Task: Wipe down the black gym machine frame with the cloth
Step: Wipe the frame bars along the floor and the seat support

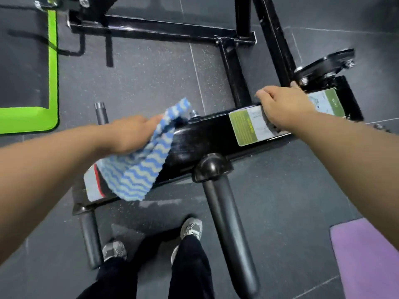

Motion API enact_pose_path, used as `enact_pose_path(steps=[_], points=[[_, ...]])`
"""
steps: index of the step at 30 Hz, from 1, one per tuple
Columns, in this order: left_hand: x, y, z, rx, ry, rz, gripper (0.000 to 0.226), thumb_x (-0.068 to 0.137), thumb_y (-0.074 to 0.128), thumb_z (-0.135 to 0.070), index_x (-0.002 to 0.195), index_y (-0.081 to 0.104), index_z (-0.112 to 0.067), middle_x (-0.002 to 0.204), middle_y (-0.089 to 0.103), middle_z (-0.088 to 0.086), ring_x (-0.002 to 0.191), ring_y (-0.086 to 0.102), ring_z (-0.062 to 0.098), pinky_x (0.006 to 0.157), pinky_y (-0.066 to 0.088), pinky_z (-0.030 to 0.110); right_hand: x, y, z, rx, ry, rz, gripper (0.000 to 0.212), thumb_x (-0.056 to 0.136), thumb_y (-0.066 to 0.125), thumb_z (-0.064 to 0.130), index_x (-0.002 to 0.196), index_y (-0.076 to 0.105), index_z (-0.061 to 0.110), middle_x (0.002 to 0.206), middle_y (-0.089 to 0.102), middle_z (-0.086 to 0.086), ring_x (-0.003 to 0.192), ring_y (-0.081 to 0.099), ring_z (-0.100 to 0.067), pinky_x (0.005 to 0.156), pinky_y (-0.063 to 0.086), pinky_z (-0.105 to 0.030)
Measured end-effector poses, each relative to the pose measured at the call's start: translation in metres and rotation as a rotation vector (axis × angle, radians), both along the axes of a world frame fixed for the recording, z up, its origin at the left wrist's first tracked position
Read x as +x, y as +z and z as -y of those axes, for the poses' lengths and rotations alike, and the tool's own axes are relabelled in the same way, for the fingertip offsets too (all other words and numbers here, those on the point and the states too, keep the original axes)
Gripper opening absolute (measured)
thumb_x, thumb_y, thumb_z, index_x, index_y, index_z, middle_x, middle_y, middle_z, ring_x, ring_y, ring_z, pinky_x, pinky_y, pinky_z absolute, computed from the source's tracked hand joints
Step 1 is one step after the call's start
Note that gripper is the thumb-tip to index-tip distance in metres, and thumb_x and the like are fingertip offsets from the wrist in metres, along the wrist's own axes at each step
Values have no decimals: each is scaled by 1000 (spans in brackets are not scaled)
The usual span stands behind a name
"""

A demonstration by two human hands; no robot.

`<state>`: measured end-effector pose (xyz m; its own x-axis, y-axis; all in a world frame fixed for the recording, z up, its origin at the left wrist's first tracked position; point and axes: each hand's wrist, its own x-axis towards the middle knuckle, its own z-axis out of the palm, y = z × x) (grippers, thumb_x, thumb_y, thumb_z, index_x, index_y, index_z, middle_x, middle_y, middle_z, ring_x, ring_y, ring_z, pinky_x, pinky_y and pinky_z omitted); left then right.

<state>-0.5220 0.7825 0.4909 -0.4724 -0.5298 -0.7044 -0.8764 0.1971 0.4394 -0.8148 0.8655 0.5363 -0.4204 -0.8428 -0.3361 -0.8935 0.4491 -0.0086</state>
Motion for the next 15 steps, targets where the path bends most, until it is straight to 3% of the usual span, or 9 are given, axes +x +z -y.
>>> enact_pose_path(steps=[1, 2, 4, 5, 8, 9, 12, 15], points=[[0, 6, 2, -5, 5, 60, 102, 71, 7, -81, 135, 51, -15, 135, 51, 17, 116, 50, 32, 98, 35, 34, -4, -2, 5, -19, 24, -51, 43, 101, 27, 30, 105, 67, 17, 94, 68, -12, 108, 54, -33, 102, 31, -34], [-6, 10, -1, -23, 13, 79, 94, 77, 9, -77, 125, 56, -12, 129, 54, 20, 111, 51, 32, 92, 35, 33, -4, -5, 6, -45, 41, -103, 41, 98, 29, 29, 99, 69, 19, 89, 68, -10, 94, 56, -32, 86, 39, -33], [-41, 15, -15, -123, 68, 25, 60, 99, 17, -55, 98, 57, -12, 109, 58, 19, 104, 54, 32, 81, 33, 31, -10, -8, 5, -108, 75, -137, 38, 95, 33, 29, 97, 70, 22, 85, 68, -6, 80, 54, -29, 71, 37, -32], [-58, 19, -25, -199, 88, -26, 50, 102, 20, -48, 94, 54, -12, 106, 59, 18, 102, 55, 32, 78, 33, 32, -10, -12, 5, -147, 97, -123, 36, 94, 34, 28, 101, 69, 24, 87, 69, -6, 83, 55, -30, 71, 36, -32], [-82, 10, -60, -493, 157, -174, 42, 103, 26, -36, 129, 50, -14, 126, 58, 18, 108, 57, 37, 86, 42, 39, -14, -16, 5, -201, 166, -67, 38, 94, 35, 23, 122, 60, 27, 102, 70, -6, 98, 59, -31, 80, 40, -36], [-83, 10, -68, -576, 143, -245, 42, 101, 29, -33, 129, 52, -12, 127, 59, 17, 107, 59, 38, 88, 45, 41, -19, -16, 6, -237, 183, -62, 40, 92, 35, 23, 124, 58, 28, 103, 70, -4, 98, 59, -31, 81, 41, -37], [-86, 12, -64, -614, 72, -329, 33, 99, 28, -33, 90, 53, -15, 93, 60, 12, 90, 56, 36, 76, 42, 41, -22, -22, 6, -266, 226, -31, 42, 91, 35, 21, 127, 56, 28, 102, 71, -3, 95, 59, -30, 87, 40, -37], [-123, 23, -29, -380, -31, -100, 34, 102, 25, -31, 77, 43, -16, 100, 61, 19, 92, 54, 36, 73, 36, 34, -33, -14, 5, -271, 297, 42, 40, 91, 37, 15, 123, 60, 20, 100, 70, -7, 98, 55, -31, 92, 36, -36]])
